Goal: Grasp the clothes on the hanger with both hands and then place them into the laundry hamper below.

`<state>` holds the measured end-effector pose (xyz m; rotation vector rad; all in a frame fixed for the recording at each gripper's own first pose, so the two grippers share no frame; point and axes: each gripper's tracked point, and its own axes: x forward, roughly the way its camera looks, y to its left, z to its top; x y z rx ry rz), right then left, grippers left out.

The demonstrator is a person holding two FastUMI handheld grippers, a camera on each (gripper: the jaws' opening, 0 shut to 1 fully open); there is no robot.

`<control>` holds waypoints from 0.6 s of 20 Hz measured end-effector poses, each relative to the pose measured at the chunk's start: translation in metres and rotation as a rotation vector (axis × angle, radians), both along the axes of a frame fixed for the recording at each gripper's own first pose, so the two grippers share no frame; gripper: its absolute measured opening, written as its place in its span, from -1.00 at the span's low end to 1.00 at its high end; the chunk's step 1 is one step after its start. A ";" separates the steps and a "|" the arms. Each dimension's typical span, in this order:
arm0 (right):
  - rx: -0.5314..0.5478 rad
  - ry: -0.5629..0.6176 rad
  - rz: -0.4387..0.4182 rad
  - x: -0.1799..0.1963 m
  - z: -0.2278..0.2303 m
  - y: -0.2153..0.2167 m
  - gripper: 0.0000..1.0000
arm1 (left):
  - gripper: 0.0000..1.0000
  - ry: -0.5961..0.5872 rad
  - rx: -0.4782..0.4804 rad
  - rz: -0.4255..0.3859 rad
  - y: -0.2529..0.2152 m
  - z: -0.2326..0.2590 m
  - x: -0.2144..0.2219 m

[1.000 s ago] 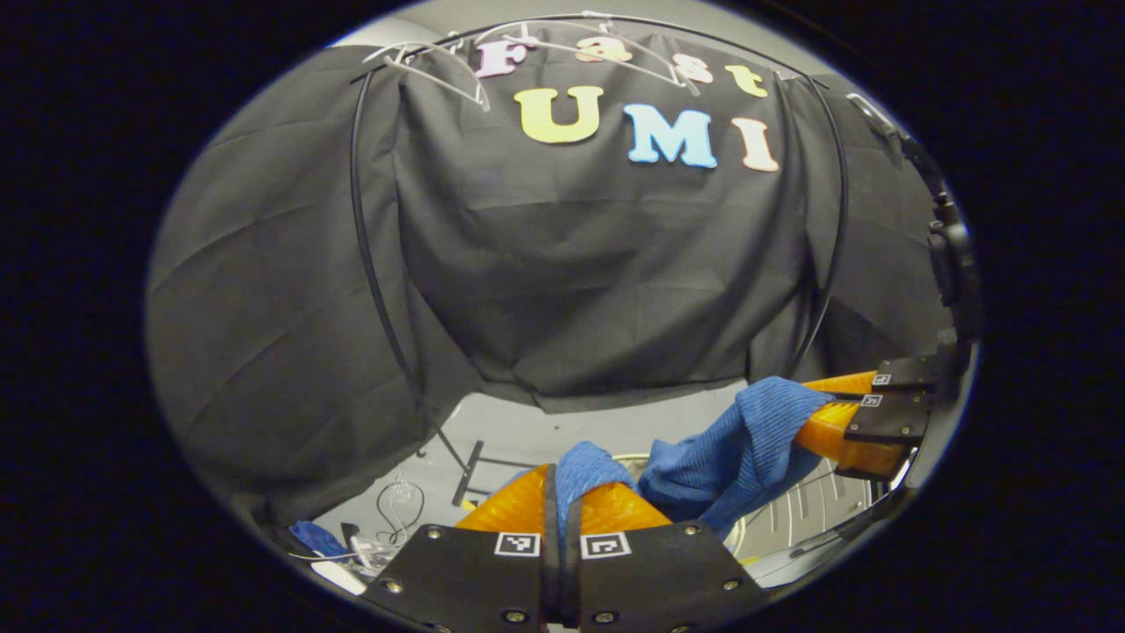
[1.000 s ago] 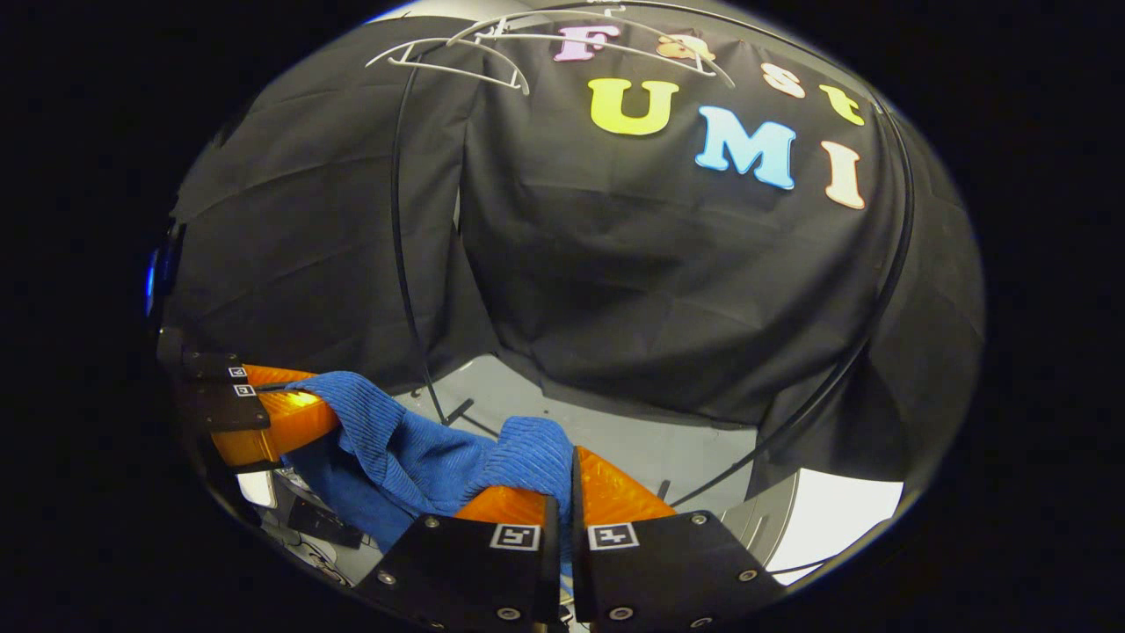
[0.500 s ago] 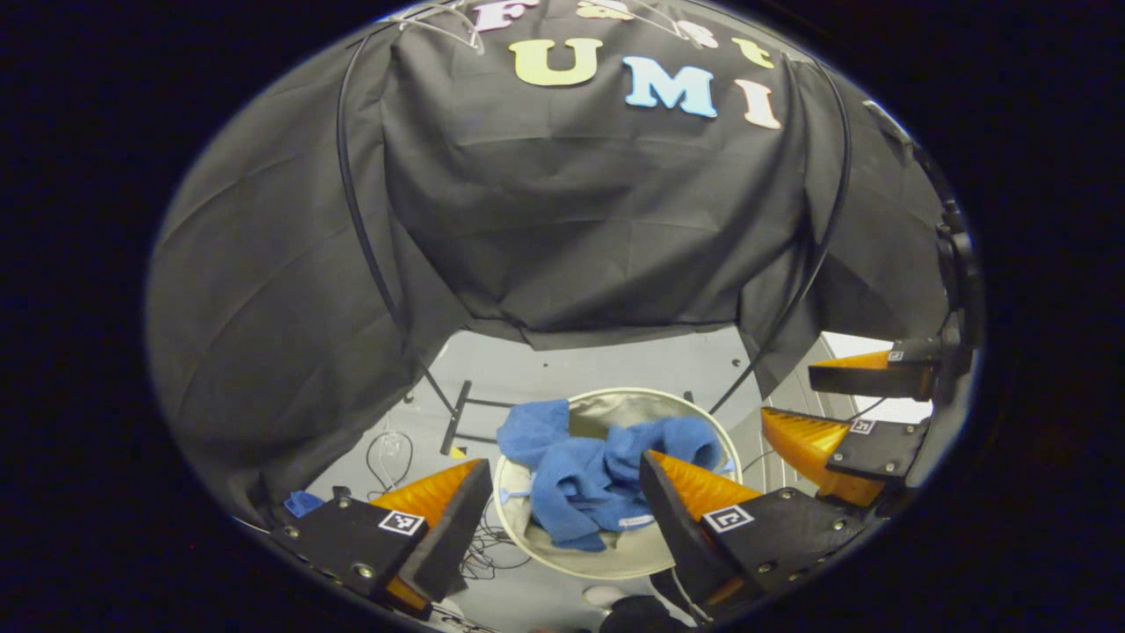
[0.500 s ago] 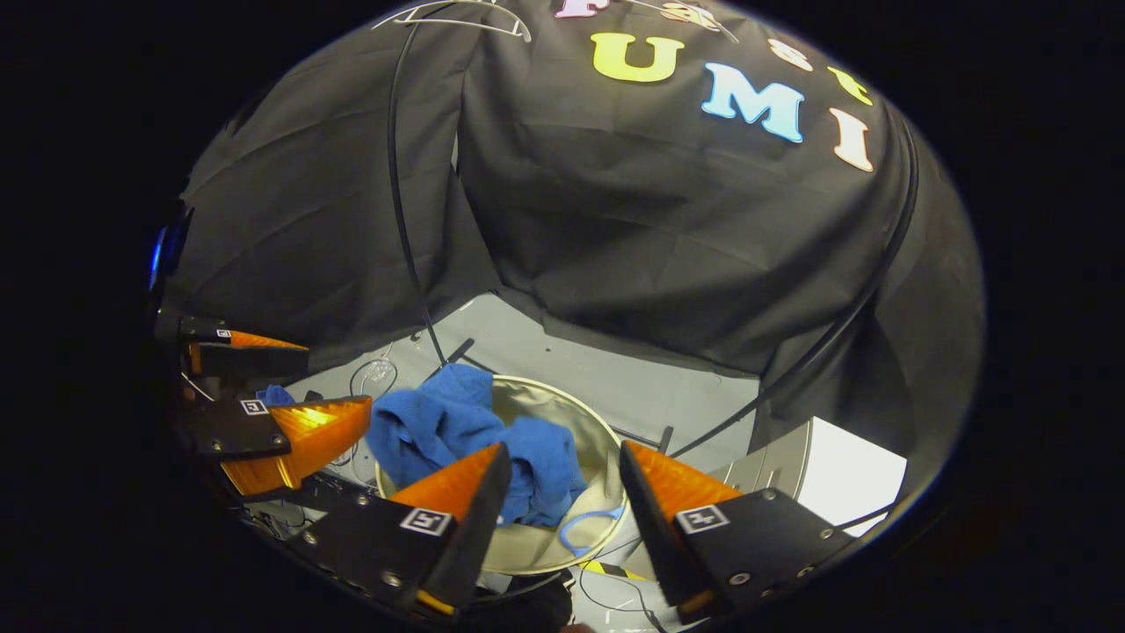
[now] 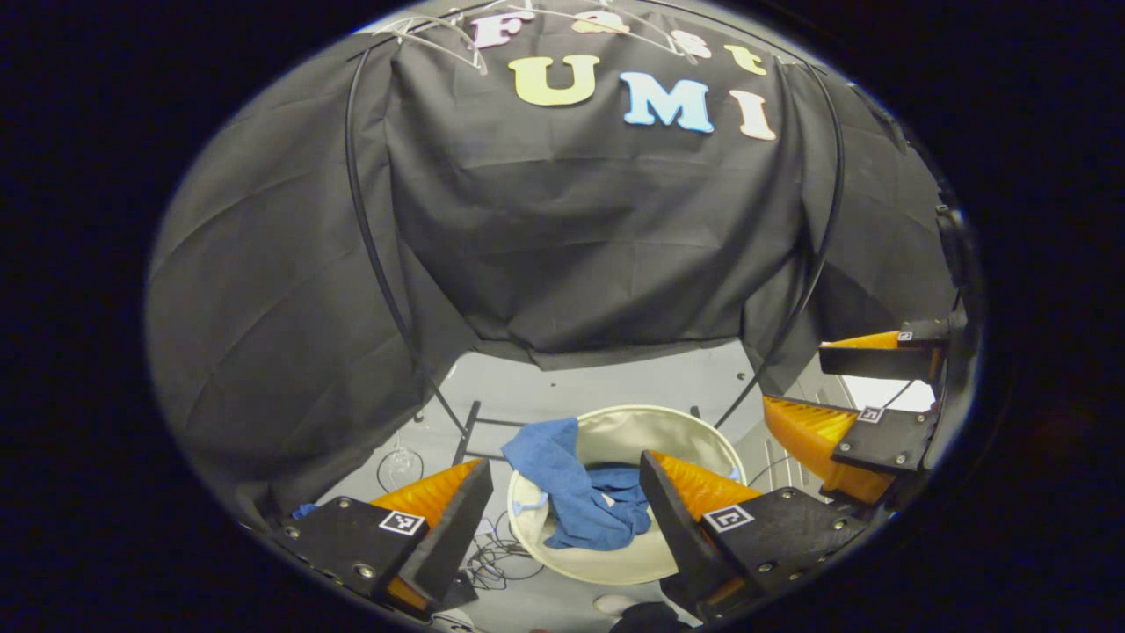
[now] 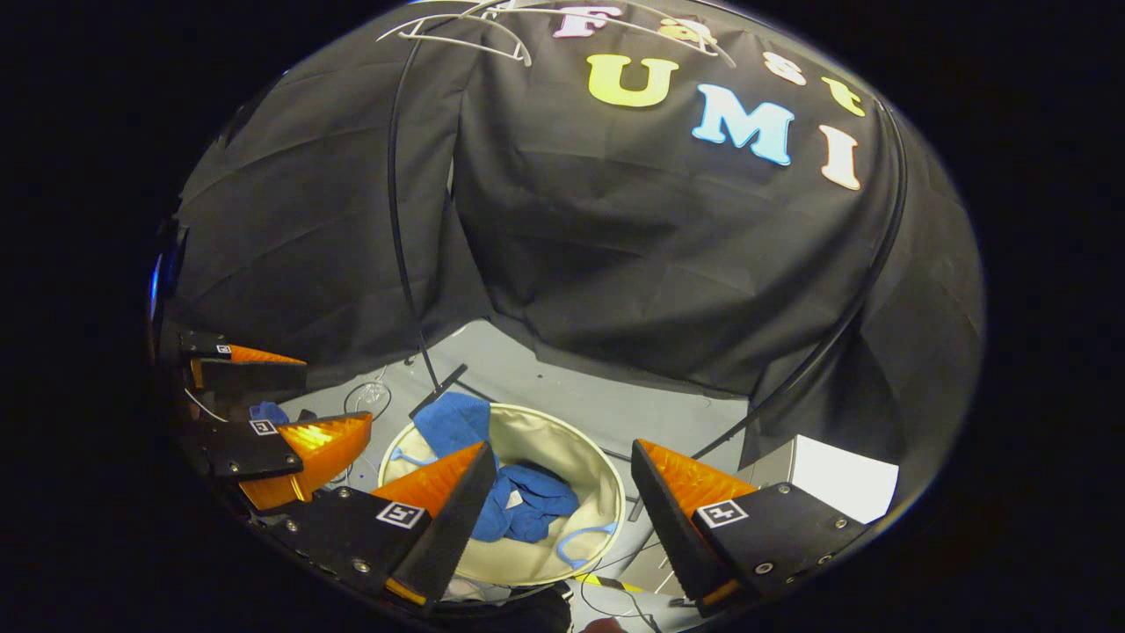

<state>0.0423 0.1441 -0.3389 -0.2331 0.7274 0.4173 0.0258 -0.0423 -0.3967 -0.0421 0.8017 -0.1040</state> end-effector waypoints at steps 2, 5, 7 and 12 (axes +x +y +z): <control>0.021 -0.039 -0.024 0.000 0.019 -0.002 0.92 | 0.96 -0.053 -0.012 0.005 0.003 0.027 0.005; 0.063 -0.130 -0.073 0.006 0.070 -0.013 0.92 | 0.96 -0.170 -0.023 0.006 0.010 0.088 0.015; 0.098 -0.193 -0.101 0.010 0.102 -0.017 0.92 | 0.96 -0.262 -0.017 0.006 0.016 0.130 0.028; 0.137 -0.370 -0.167 0.014 0.180 -0.044 0.93 | 1.00 -0.448 -0.041 0.028 0.025 0.222 0.040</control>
